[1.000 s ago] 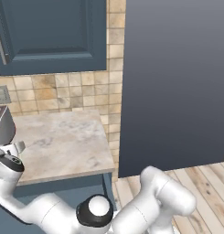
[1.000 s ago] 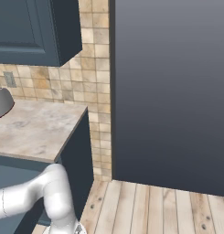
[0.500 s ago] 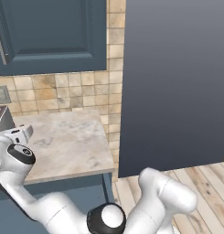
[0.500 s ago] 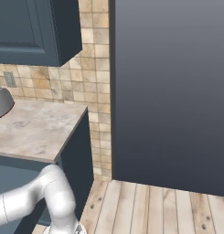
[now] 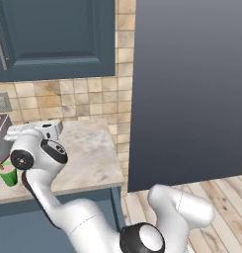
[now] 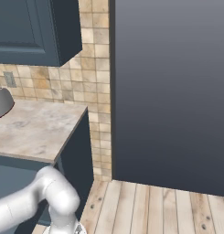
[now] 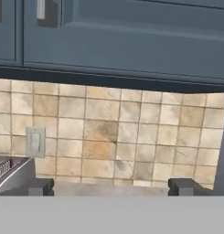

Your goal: Pick up the straw from the left drawer and put it inside the smoothie cup.

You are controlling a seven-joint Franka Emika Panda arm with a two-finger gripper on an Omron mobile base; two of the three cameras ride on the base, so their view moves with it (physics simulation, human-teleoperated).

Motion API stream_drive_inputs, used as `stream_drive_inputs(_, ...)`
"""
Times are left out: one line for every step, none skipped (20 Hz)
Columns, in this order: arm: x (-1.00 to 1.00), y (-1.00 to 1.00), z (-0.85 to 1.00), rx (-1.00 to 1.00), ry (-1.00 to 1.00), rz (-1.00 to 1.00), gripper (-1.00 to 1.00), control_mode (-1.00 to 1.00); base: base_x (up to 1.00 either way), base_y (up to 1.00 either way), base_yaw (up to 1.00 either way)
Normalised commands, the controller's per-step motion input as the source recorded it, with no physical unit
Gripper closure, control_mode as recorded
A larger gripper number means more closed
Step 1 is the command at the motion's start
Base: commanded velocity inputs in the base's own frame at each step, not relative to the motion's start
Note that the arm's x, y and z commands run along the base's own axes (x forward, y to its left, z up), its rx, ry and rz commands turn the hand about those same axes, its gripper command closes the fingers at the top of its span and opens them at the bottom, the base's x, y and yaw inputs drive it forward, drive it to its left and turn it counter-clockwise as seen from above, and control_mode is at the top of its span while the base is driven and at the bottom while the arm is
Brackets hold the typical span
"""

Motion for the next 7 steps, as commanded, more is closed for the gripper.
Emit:
stream_drive_inputs(0.00, -1.00, 0.23, 0.13, 0.00, -0.04, -1.00, -1.00, 0.00, 0.00, 0.00)
stream_drive_inputs(0.00, -1.00, 0.21, 0.13, 0.03, -0.05, -1.00, -1.00, 0.00, 0.00, 0.00)
stream_drive_inputs(0.00, -1.00, 0.21, 0.15, 0.05, -0.06, -1.00, -1.00, 0.00, 0.00, 0.00)
stream_drive_inputs(0.00, -1.00, 0.22, 0.16, 0.05, -0.06, -1.00, -1.00, 0.00, 0.00, 0.00)
stream_drive_inputs(0.00, -1.00, 0.24, 0.16, 0.06, -0.06, -1.00, -1.00, 0.00, 0.00, 0.00)
stream_drive_inputs(0.00, -1.00, 0.29, 0.15, 0.06, -0.06, -1.00, -1.00, 0.00, 0.00, 0.00)
stream_drive_inputs(0.00, -1.00, 0.29, 0.15, 0.05, -0.06, -1.00, -1.00, 0.00, 0.00, 0.00)
